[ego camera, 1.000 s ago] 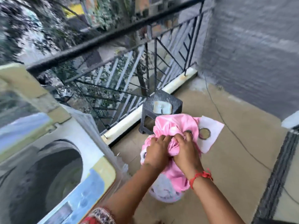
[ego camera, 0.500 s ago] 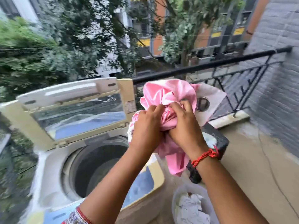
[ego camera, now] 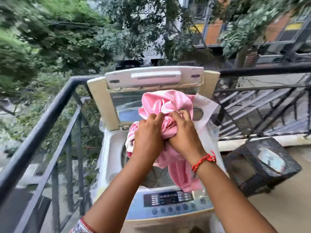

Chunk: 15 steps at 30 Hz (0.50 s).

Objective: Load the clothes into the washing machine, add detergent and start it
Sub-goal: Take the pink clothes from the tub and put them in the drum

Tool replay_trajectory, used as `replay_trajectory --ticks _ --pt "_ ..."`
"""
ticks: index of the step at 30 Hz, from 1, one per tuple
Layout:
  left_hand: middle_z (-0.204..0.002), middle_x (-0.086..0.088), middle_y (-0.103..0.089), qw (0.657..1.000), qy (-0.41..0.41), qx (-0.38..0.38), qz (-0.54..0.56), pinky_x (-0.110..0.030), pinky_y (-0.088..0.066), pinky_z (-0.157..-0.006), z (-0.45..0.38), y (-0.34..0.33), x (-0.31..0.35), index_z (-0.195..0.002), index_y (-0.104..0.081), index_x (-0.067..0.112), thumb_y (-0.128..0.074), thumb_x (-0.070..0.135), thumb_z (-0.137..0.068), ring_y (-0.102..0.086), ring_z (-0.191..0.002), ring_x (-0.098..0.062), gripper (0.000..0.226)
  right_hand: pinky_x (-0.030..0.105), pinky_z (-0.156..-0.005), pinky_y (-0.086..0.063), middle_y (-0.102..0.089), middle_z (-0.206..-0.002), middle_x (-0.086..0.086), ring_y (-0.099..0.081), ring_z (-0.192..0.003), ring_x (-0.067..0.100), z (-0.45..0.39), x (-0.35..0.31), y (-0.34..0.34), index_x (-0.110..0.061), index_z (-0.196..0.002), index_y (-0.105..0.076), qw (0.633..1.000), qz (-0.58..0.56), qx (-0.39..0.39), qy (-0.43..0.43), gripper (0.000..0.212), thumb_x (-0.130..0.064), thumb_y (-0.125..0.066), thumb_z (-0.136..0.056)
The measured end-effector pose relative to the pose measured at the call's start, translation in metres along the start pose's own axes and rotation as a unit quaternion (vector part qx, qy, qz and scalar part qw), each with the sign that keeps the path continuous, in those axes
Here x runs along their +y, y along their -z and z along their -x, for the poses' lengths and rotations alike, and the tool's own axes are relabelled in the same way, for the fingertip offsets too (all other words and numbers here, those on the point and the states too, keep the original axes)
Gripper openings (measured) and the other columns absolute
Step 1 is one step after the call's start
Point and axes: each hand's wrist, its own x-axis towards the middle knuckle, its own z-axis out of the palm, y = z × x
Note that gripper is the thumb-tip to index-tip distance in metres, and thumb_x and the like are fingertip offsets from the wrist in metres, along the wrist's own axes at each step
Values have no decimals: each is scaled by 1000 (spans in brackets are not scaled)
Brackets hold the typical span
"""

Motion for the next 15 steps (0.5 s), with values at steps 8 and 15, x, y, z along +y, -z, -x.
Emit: replay_trajectory --ticks 8,15 --pt "-101 -10 -54 991 103 -83 26 -40 -37 -58 15 -73 -60 -117 -48 18 -59 7 -68 -54 -83 -38 51 28 -88 -47 -46 -119 9 -60 -100 30 -4 47 -91 -18 -113 -58 995 3 -93 -28 52 -9 -70 -64" --pt "-127 -9 -42 954 172 -240 51 -46 -48 -80 47 -157 -75 -128 -43 17 -71 26 -72 -48 -108 -36 63 39 -106 -42 -15 -154 11 -41 -133 33 19 125 -137 -31 -132 -43 956 39 -281 -71 82 -16 -81 -61"
